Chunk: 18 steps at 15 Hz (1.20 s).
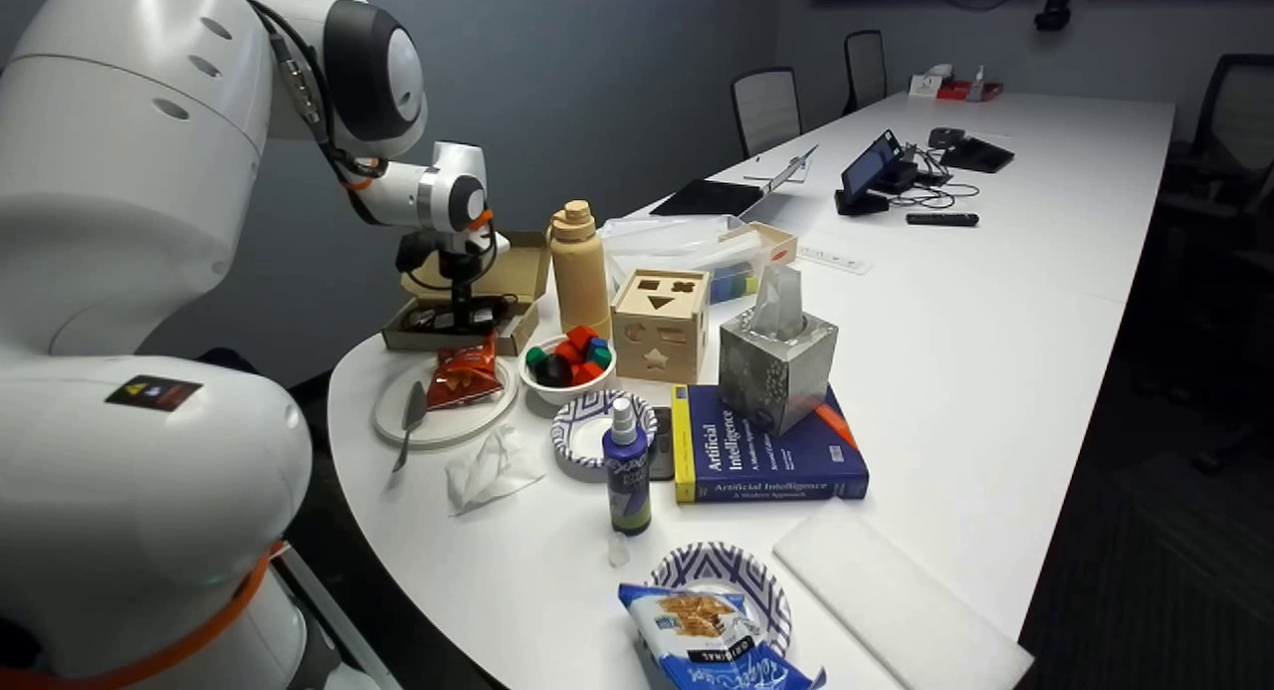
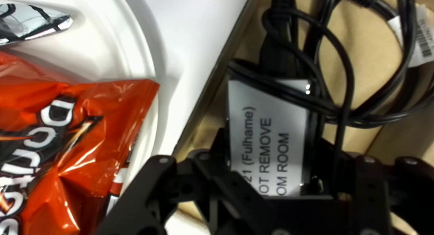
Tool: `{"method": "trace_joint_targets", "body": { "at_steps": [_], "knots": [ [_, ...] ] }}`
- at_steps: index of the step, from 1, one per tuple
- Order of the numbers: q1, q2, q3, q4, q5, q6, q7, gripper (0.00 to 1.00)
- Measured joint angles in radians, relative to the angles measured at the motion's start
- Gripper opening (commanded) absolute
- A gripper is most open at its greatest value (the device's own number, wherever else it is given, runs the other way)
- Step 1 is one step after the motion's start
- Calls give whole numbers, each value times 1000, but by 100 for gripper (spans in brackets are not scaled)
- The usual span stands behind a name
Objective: Remove the black cable from the box
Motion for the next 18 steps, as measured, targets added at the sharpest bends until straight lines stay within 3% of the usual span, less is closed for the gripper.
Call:
{"method": "trace_joint_targets", "body": {
  "at_steps": [12, 18],
  "knots": [
    [1, -156, 2, -7, 0, -107, 40, 32],
    [-1, -325, 2, -98, 0, -136, 117, 32]
  ]
}}
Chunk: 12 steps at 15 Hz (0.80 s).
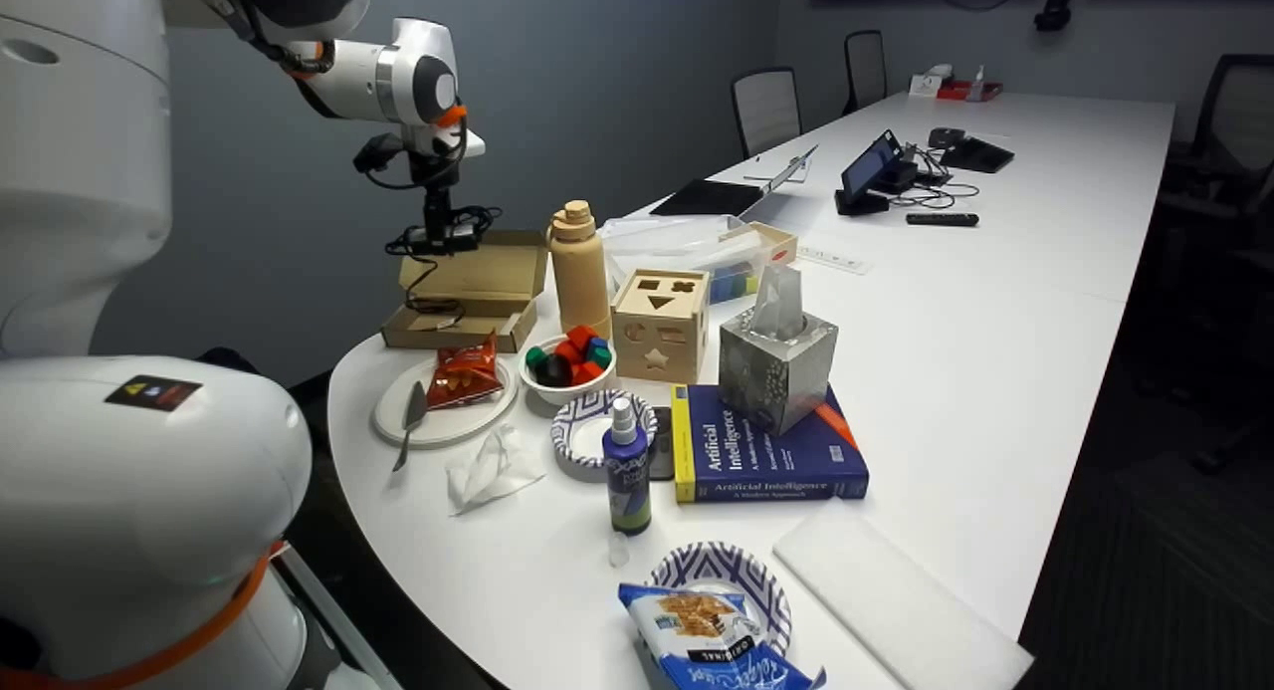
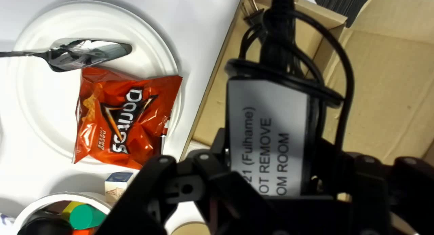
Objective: Remove the black cable from the box
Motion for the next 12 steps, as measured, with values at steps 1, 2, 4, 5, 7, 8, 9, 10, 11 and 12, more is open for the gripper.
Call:
{"method": "trace_joint_targets", "body": {
  "at_steps": [1, 2, 4, 5, 7, 8, 9, 10, 11, 12],
  "knots": [
    [-1, -32, 0, -24, -2, -1, 19, 32],
    [-2, -66, 0, -51, -6, -3, 43, 32],
    [-6, -138, 0, -110, -17, -3, 93, 32],
    [-9, -175, 1, -142, -23, -3, 120, 32],
    [-19, -250, 8, -210, -37, -2, 180, 32],
    [-25, -288, 13, -244, -47, -1, 213, 32],
    [-33, -326, 20, -280, -61, 0, 250, 32],
    [-42, -363, 30, -313, -75, 0, 285, 32],
    [-52, -400, 40, -347, -90, 0, 324, 32],
    [-64, -437, 53, -379, -105, 1, 361, 32]
  ]
}}
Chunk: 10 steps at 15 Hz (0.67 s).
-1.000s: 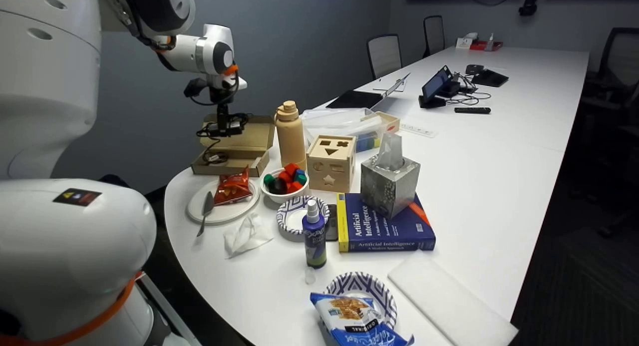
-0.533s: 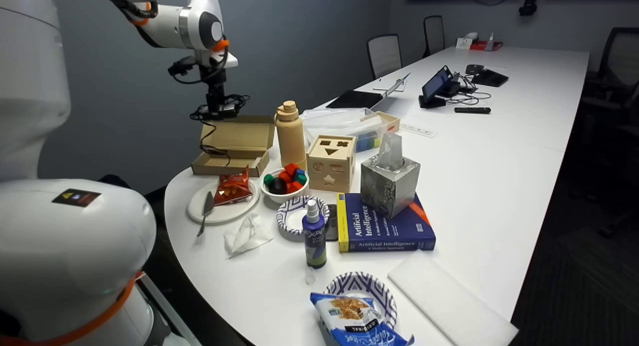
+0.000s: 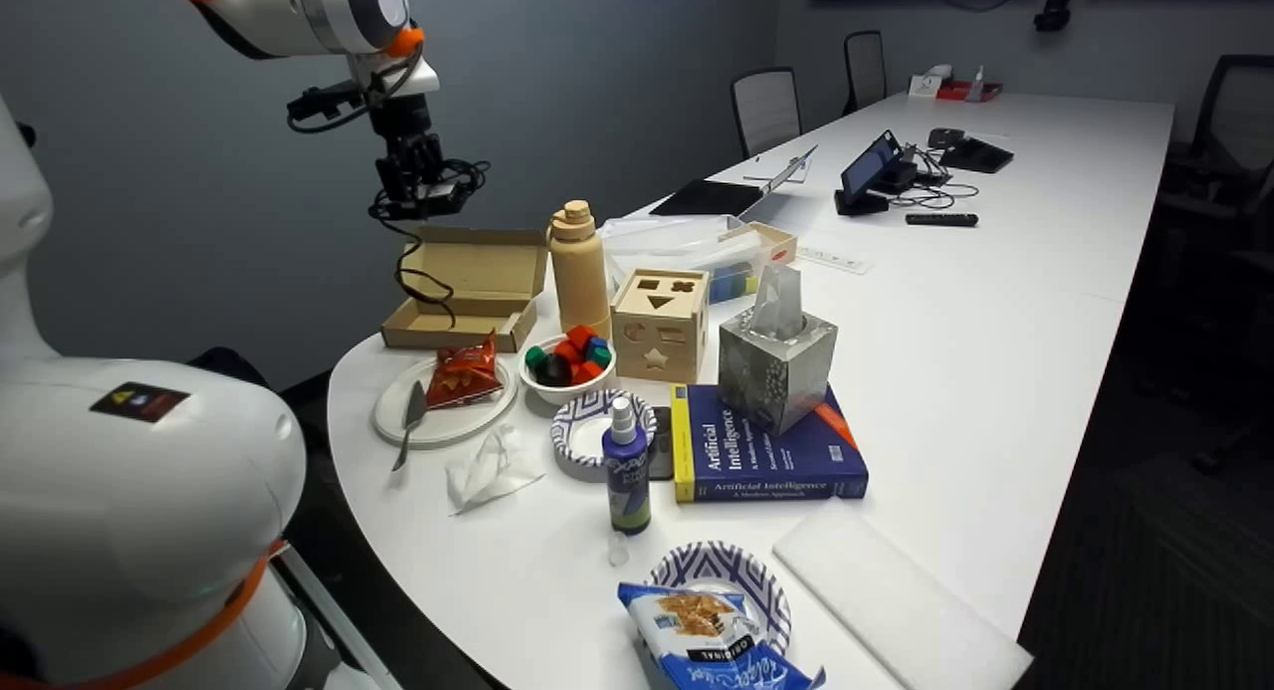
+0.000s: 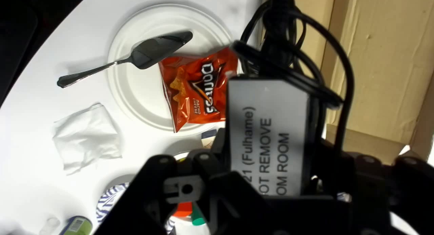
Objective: Remove the black cable from the box
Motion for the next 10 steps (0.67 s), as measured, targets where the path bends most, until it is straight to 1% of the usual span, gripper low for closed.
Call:
{"method": "trace_joint_targets", "body": {
  "at_steps": [6, 8, 10],
  "knots": [
    [-92, -211, 109, -164, -59, -6, 187, 32],
    [-120, -272, 144, -197, -70, -34, 238, 32],
    [-147, -327, 178, -215, -82, -99, 294, 32]
  ]
}}
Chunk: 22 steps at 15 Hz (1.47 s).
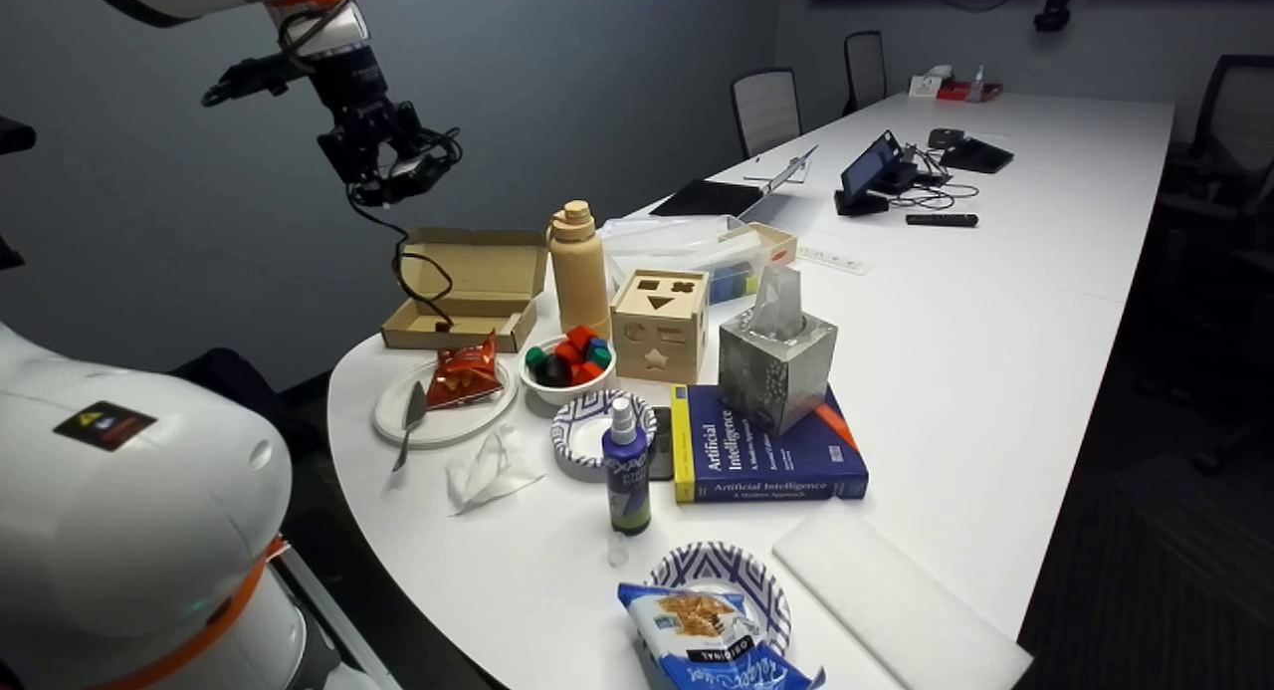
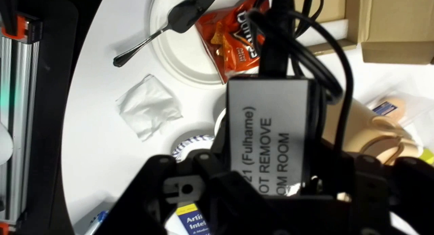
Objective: Remove the black cable from the box
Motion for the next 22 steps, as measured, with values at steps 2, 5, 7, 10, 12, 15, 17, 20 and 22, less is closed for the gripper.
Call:
{"method": "trace_joint_targets", "body": {
  "at_steps": [2, 5, 7, 10, 12, 15, 17, 20, 22],
  "knots": [
    [-26, -45, 28, -6, -10, -92, 50, 32],
    [-62, -69, 49, -8, -13, -215, 88, 32],
    [-89, -65, 51, -19, -14, -254, 96, 32],
    [-137, -52, 44, -51, -25, -263, 110, 32],
    [-166, -42, 33, -73, -36, -262, 117, 32],
    [-197, -23, 14, -107, -40, -260, 129, 32],
    [-207, -9, 0, -138, -40, -252, 135, 32],
    [-210, 14, -15, -193, -35, -228, 148, 32],
    [-210, 35, -20, -235, -30, -194, 162, 32]
  ]
}}
